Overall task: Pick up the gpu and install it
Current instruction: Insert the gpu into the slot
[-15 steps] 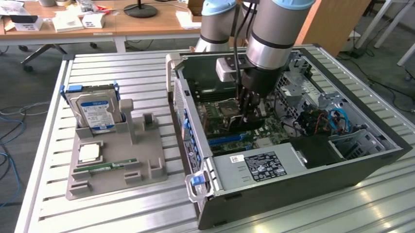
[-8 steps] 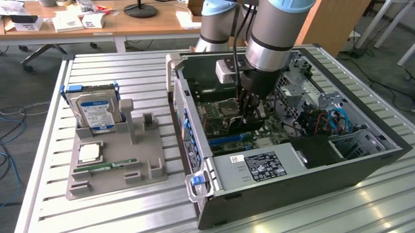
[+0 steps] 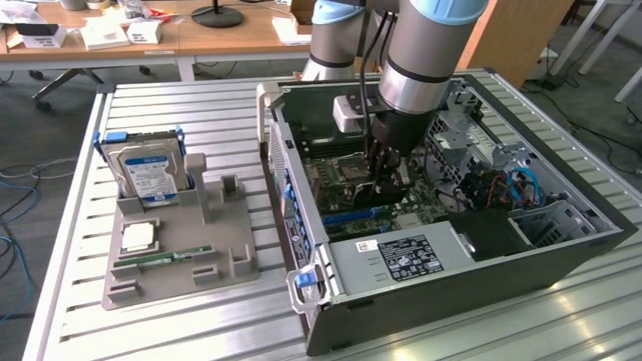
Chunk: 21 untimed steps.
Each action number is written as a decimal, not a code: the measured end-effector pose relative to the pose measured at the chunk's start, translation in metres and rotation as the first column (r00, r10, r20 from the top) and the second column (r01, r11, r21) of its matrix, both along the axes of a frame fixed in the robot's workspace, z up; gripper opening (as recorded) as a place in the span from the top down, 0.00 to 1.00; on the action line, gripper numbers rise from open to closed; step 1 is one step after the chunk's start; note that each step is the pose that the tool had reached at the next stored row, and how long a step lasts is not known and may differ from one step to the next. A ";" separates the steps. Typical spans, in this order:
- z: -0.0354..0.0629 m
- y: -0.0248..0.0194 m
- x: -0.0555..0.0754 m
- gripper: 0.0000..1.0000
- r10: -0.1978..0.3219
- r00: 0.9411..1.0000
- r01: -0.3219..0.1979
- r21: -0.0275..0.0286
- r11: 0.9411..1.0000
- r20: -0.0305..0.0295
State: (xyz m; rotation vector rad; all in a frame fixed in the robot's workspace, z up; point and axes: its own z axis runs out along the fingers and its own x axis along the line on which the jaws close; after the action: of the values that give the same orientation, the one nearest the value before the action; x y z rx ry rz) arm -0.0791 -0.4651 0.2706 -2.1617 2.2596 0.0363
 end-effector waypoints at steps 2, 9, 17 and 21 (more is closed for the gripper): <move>-0.0005 0.0000 0.000 0.74 0.000 1.000 0.000 0.000 1.000 0.000; -0.0008 0.0004 -0.002 0.74 0.000 1.000 0.000 0.000 1.000 0.000; -0.0008 0.0007 -0.005 0.74 0.000 1.000 0.000 0.000 1.000 0.001; -0.0008 0.0007 -0.005 0.74 0.001 1.000 -0.001 0.000 1.000 0.002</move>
State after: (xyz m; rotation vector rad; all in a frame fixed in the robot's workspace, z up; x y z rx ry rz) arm -0.0844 -0.4645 0.2698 -2.1616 2.2577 0.0338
